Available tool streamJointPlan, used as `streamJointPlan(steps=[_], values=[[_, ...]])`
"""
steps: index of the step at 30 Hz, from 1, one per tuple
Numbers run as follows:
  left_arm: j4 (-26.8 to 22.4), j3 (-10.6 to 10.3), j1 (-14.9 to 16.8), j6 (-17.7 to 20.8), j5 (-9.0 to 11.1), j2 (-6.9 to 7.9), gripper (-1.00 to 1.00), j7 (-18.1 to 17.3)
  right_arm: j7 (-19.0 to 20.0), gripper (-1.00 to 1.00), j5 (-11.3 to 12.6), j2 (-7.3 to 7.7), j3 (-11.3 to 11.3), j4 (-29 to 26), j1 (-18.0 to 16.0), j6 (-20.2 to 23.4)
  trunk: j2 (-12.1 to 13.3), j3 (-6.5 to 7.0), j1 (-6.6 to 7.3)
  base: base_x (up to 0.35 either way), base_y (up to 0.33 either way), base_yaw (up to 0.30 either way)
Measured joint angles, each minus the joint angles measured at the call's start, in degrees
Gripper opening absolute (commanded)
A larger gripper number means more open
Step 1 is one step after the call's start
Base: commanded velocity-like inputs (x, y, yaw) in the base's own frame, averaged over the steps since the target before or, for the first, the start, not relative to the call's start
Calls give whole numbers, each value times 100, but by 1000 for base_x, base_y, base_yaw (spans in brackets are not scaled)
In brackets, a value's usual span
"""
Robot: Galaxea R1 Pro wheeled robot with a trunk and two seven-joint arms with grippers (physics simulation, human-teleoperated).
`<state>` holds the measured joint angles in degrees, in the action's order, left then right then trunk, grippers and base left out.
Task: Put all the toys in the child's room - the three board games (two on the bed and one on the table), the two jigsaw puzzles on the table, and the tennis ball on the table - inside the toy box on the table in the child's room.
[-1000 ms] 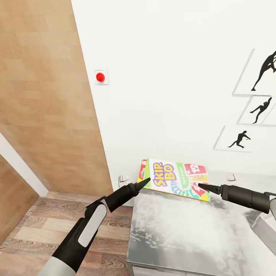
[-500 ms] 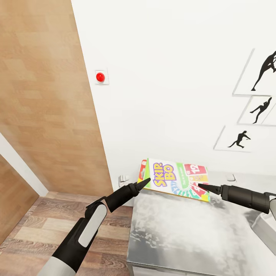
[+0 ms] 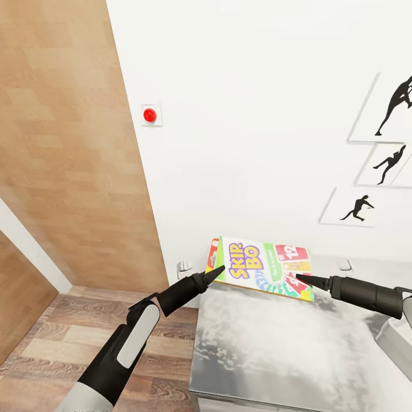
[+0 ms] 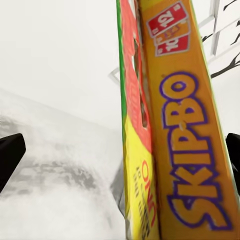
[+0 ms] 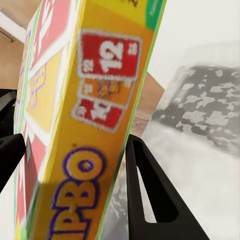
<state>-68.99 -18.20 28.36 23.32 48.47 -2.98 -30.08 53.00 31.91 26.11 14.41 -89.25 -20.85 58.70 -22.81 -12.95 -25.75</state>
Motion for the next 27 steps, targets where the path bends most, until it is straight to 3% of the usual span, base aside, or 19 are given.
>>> streamJointPlan(steps=[8, 12, 13, 14, 16, 21, 27], values=[[-7, 1, 56, 262, 18, 0, 100, 21, -4, -100, 0, -4, 89, 1, -4, 11, 0, 0, 0, 0, 0, 0], [-15, 5, 103, 683, 26, 4, 100, 25, -10, -100, -2, -12, 399, 15, -7, 4, 0, 0, 0, 0, 0, 0], [-22, 6, 126, 914, -43, 19, 100, 40, -9, -100, 72, -6, 652, 25, -10, 36, 1, 0, 0, 0, 0, 0], [-21, 8, 133, 982, -55, 28, 100, 52, -9, -100, 228, -2, 759, 33, -10, 111, -1, 0, 0, 0, 0, 0], [-22, 10, 141, 1082, -58, 50, 100, 103, -14, -100, 143, 13, 918, 85, -9, 75, 0, 0, 0, 0, 0, 0], [-35, 12, 157, 1194, -108, 104, 100, 255, -16, -100, 186, 36, 1167, 175, -10, 98, 0, 0, 0, 0, 0, 0], [-69, 17, 174, 1272, -364, 129, 100, 396, -12, -100, 186, 47, 1454, 216, -7, 92, 0, 0, 0, 0, 0, 0]])
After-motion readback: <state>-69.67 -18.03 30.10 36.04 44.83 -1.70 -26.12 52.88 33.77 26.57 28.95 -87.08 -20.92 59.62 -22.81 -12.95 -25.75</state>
